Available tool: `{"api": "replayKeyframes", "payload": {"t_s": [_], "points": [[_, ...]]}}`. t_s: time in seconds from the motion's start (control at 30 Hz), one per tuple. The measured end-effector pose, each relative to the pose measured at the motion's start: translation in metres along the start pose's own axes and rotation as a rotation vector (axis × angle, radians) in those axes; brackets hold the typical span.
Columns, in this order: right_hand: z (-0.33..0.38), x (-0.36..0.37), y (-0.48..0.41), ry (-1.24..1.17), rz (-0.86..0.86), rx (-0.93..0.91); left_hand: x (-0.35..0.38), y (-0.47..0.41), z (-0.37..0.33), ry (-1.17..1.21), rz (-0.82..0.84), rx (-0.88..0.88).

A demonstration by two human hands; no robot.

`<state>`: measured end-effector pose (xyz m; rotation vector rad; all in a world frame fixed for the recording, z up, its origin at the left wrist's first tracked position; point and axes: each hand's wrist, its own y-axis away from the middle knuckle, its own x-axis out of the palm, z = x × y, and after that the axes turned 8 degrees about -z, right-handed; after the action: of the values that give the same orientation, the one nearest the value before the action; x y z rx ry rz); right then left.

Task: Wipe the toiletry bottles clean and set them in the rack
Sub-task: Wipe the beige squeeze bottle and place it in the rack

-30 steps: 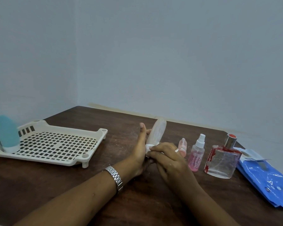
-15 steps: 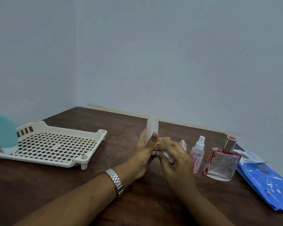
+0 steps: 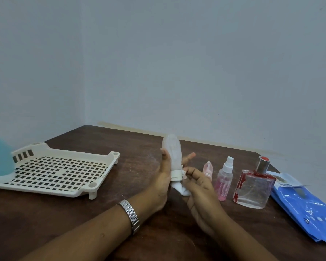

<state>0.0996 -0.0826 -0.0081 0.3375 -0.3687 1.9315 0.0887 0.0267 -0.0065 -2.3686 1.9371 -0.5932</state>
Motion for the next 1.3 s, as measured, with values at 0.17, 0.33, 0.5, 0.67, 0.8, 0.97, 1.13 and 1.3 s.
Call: {"api": "replayKeyframes", "payload": {"t_s": [0.17, 0.33, 0.5, 0.67, 0.8, 0.97, 1.13, 1.3], "points": [[0.003, 0.005, 0.004, -0.118, 0.064, 0.025, -0.002, -0.003, 0.004, -0.089, -0.075, 0.025], [0.002, 0.007, 0.005, -0.061, 0.101, 0.011, -0.003, -0.002, 0.007, -0.156, -0.103, 0.176], [0.002, 0.007, 0.007, -0.016, 0.122, 0.003, 0.001, -0.002, 0.011, -0.173, -0.161, 0.253], [0.002, 0.005, 0.005, 0.075, 0.001, -0.016, -0.001, -0.006, 0.016, -0.176, -0.173, 0.282], [0.002, 0.005, 0.006, 0.117, -0.048, -0.029, -0.001, -0.007, 0.016, -0.186, -0.171, 0.252], [0.002, 0.004, 0.006, 0.211, -0.120, -0.111, -0.002, -0.007, 0.016, -0.248, -0.203, 0.236], [0.005, 0.001, 0.005, 0.312, -0.119, -0.182, -0.005, -0.012, 0.017, -0.230, -0.204, 0.206], [0.017, -0.002, 0.001, 0.178, -0.073, -0.208, -0.012, -0.012, 0.008, -0.253, -0.227, 0.082]]}}
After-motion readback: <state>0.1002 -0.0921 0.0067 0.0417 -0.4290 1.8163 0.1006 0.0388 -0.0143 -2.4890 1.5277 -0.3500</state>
